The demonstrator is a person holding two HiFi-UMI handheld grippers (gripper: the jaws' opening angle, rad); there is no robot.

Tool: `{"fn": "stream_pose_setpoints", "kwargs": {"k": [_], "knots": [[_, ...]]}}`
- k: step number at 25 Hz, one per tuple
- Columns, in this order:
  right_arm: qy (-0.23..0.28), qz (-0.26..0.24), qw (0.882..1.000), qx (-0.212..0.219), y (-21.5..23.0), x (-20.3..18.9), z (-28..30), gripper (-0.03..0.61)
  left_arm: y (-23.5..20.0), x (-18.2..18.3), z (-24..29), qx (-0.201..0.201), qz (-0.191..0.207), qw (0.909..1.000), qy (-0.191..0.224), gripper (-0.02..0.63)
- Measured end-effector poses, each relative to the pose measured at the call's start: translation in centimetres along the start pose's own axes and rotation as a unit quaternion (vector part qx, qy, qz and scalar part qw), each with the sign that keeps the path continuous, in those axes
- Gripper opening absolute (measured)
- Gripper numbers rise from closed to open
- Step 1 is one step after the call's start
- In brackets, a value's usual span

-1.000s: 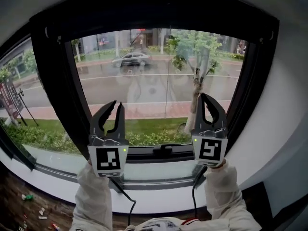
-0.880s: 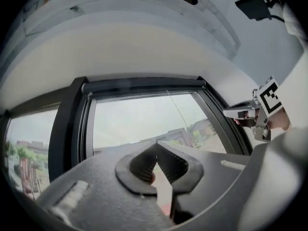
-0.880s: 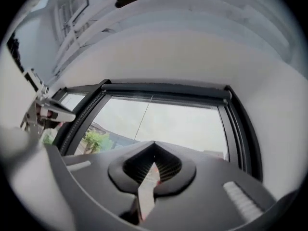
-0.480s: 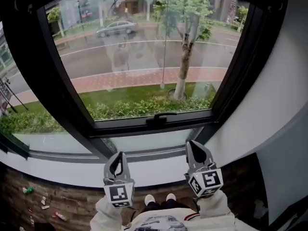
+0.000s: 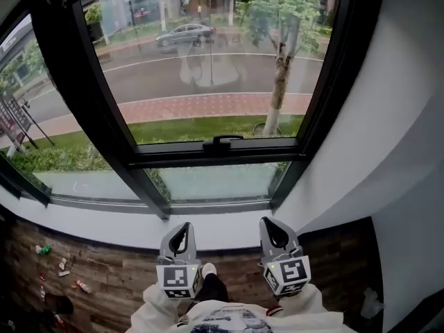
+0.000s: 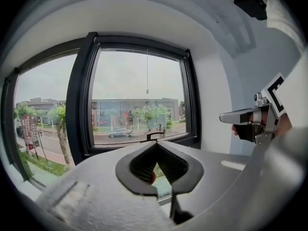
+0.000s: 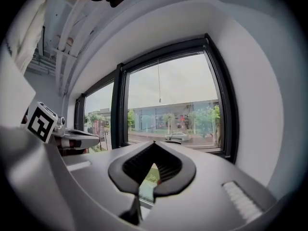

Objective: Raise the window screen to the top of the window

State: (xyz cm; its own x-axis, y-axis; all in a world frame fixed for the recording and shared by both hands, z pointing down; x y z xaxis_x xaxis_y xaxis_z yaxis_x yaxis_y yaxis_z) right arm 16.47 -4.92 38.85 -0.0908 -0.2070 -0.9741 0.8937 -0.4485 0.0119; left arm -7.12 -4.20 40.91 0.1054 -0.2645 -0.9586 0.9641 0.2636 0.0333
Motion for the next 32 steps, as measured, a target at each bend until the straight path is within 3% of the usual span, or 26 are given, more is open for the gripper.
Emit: {"fn": "stream_pose_setpoints", "kwargs": {"k": [7, 12, 18, 25, 32], "knots": [[-0.023, 0.04, 0.999, 0.029, 1.3, -5.2, -11.2, 0.005, 10.6, -2.2, -7.9, 0.022, 0.03, 0.9992, -0.012, 0.003], [-0.04, 0.06, 0.997, 0.037, 0.1, -6.4, -15.6, 0.005, 13.7, -2.7, -11.7, 0.021, 0.06, 0.9977, -0.021, 0.003], [-0.051, 0.04, 0.997, 0.04, -3.2, -6.3, -18.0, 0.005, 12.3, -3.4, -15.9, 0.032, 0.047, 0.9983, -0.013, 0.003], [-0.054, 0.031, 0.997, 0.053, -10.8, -6.7, -19.4, 0.005, 8.4, -6.3, -22.6, 0.047, 0.042, 0.998, -0.01, 0.003], [-0.051, 0.019, 0.997, 0.052, -15.1, -6.6, -20.3, 0.005, 6.2, -6.6, -25.3, 0.047, 0.054, 0.9974, 0.01, 0.003]]}}
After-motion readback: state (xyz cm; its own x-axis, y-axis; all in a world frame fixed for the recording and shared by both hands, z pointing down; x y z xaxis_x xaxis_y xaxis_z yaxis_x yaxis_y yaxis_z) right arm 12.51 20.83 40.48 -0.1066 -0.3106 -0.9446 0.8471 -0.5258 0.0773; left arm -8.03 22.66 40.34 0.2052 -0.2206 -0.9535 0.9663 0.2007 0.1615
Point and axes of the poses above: the fingertips, and each gripper's own axes: z forward along the fingers, y to its right, x out of its top, the point moved 5 cm from there along -z, backward along the fingers, and after that the axes turned 6 degrees about -y, right-handed, at the moved point
